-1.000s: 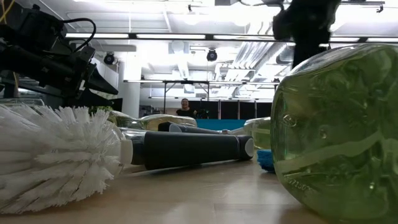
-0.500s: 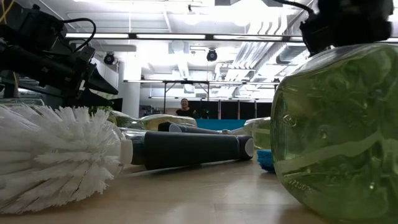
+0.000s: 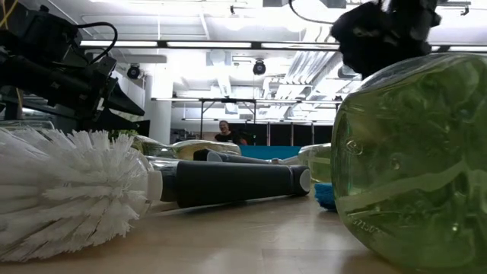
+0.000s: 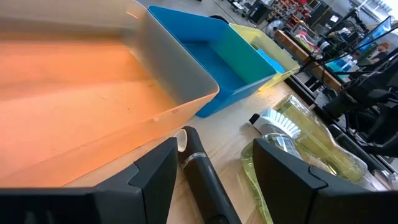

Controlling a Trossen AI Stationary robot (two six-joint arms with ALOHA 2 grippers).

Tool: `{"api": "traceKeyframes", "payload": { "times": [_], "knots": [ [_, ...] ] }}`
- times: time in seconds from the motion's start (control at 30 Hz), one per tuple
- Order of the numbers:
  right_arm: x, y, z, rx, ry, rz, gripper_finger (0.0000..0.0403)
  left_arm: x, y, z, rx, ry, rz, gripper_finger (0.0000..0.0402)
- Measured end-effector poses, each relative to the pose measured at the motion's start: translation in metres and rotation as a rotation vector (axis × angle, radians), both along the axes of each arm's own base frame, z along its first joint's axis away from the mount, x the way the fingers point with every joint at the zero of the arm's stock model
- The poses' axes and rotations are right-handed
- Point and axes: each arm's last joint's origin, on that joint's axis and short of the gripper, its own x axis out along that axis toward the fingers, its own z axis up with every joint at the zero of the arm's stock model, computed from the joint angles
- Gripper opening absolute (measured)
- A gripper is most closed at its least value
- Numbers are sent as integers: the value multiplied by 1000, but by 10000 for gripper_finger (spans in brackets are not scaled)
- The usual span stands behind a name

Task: Pick & Place Kitchen Sink Supplies
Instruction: Put the green dishwashing liquid bottle into the blue bin

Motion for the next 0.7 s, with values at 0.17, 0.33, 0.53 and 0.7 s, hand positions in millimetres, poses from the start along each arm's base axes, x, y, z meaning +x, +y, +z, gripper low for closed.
{"api": "traceKeyframes", "payload": {
  "times": [0.17,0.33,0.53,0.7],
  "knots": [
    [17,-8,-5,21,31,-43,234,0,0,0,0,0,0,205],
    [28,-17,-14,7,137,-66,271,0,0,0,0,0,0,205],
    [44,-19,-15,-27,220,-55,286,0,0,0,0,0,0,205],
    [54,-15,-23,-22,277,-82,287,0,0,0,0,0,0,205]
  ]
}}
